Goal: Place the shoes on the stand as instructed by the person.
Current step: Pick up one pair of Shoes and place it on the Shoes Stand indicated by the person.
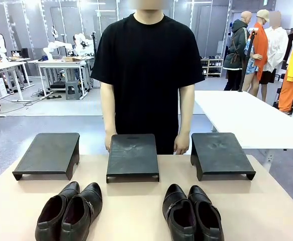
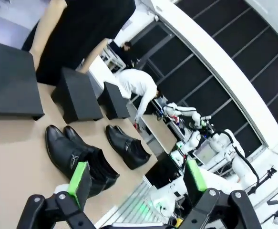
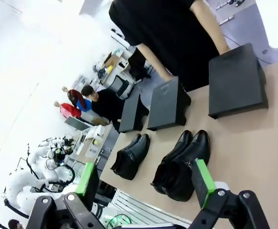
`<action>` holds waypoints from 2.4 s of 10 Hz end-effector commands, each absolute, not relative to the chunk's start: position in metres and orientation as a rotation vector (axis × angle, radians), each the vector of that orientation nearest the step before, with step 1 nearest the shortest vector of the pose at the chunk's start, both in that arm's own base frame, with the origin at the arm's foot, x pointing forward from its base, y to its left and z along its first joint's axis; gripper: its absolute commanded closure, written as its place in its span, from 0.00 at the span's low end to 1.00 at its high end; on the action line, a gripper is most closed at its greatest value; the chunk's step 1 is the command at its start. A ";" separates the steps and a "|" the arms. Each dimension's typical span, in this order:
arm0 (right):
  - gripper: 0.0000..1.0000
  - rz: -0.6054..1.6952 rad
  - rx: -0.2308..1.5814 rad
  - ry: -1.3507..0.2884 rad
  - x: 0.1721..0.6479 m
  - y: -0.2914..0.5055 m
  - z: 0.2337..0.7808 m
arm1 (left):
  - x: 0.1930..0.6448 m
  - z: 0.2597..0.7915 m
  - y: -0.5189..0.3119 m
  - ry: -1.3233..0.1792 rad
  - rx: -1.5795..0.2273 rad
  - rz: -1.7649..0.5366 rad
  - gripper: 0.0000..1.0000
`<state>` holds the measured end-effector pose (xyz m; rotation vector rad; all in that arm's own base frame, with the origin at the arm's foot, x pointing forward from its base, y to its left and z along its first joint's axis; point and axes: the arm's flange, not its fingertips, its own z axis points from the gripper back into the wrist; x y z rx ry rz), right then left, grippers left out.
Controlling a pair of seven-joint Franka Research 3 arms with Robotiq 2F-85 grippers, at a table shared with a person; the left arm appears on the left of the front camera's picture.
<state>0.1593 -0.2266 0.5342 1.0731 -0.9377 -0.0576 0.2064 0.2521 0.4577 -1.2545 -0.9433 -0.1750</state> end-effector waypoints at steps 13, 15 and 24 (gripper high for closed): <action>0.00 -0.065 1.083 -0.964 0.152 -0.233 0.530 | 0.195 0.459 0.255 -0.997 -1.236 -0.180 0.00; 0.00 -0.065 1.083 -0.964 0.152 -0.233 0.530 | 0.195 0.459 0.255 -0.997 -1.236 -0.180 0.00; 0.00 -0.065 1.083 -0.964 0.152 -0.233 0.530 | 0.195 0.459 0.255 -0.997 -1.236 -0.180 0.00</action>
